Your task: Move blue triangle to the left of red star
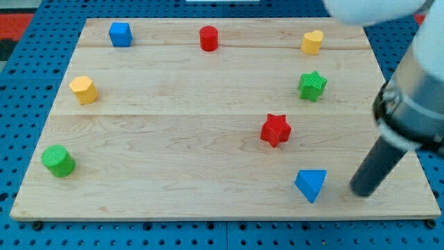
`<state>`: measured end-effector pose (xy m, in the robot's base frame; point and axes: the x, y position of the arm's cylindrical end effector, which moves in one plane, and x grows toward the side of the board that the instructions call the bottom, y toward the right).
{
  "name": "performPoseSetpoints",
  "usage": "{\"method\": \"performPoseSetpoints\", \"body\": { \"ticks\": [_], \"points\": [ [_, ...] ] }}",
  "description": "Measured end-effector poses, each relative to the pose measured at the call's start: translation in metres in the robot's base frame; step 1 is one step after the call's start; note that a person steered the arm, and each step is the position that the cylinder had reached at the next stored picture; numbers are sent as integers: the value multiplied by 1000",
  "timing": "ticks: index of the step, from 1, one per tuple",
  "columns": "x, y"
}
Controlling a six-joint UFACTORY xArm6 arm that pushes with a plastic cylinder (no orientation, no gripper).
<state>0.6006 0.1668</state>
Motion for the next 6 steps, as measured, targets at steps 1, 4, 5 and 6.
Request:
{"method": "performPoseSetpoints", "body": {
  "ticks": [1,4,5,6],
  "points": [
    [3,-77],
    [-22,-2],
    [-39,-43],
    [-39,-132]
  ]
}}
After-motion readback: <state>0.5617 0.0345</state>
